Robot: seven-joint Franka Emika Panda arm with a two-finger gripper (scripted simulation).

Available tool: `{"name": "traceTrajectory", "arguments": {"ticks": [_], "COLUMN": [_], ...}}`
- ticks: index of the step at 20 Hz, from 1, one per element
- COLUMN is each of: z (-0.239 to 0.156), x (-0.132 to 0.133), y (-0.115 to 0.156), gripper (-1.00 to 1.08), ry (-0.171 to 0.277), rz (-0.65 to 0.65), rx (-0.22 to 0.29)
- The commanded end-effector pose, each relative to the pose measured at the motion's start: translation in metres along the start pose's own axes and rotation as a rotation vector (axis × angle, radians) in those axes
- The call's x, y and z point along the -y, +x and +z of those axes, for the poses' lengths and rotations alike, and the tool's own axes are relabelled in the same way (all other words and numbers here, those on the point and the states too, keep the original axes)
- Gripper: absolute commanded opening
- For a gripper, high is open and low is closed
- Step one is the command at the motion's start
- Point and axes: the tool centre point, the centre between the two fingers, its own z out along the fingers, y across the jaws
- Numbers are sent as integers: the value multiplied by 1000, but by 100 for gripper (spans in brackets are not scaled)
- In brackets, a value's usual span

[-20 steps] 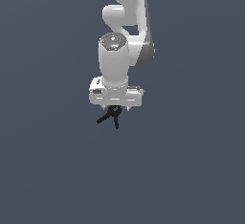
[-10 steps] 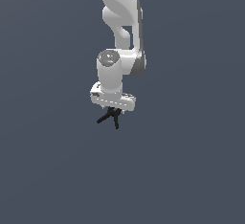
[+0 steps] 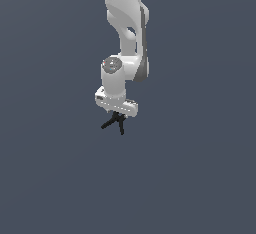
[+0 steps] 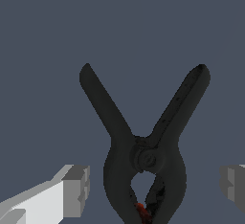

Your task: Pick up the object and move it to a goal position.

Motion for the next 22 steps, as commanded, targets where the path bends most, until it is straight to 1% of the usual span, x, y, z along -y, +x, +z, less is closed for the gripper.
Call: {"name": "traceTrajectory", "arguments": {"ticks": [1, 6, 15, 20, 21, 22], "z": [0, 8, 45, 51, 51, 51], "x": [0, 0, -1, -1, -1, -1], "y": [0, 0, -2, -1, -1, -1], "gripper": [100, 100, 100, 100, -100, -100], "ry": [0, 0, 0, 0, 0, 0], "rz": [0, 1, 4, 5, 5, 5], "rx": [0, 0, -1, -1, -1, -1]}}
